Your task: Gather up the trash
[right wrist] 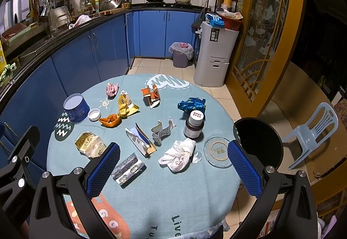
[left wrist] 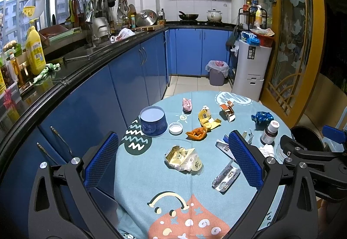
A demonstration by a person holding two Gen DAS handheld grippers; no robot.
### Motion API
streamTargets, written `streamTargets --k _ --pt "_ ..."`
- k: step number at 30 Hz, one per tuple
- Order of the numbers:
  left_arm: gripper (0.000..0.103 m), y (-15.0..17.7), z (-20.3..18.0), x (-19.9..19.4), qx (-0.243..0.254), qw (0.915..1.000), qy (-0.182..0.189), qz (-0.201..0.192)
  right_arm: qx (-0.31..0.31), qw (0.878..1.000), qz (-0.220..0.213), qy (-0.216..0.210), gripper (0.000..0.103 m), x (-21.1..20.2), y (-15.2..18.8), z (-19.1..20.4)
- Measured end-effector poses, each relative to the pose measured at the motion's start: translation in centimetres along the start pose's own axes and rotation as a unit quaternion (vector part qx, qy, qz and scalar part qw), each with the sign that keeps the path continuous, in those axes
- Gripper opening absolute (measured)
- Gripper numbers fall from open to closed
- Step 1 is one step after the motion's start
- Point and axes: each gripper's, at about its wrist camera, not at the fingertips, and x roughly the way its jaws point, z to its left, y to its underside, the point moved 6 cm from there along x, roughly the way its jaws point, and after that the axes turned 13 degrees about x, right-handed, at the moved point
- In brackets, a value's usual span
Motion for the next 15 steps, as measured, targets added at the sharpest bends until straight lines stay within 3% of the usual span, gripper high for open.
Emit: streamTargets --k 15 --pt "0.1 -0.23 0.07 0.58 0.001 0.9999 0.003 0.01 -0.001 1.0 0.01 0.002 0.097 0.68 0.03 -0.1"
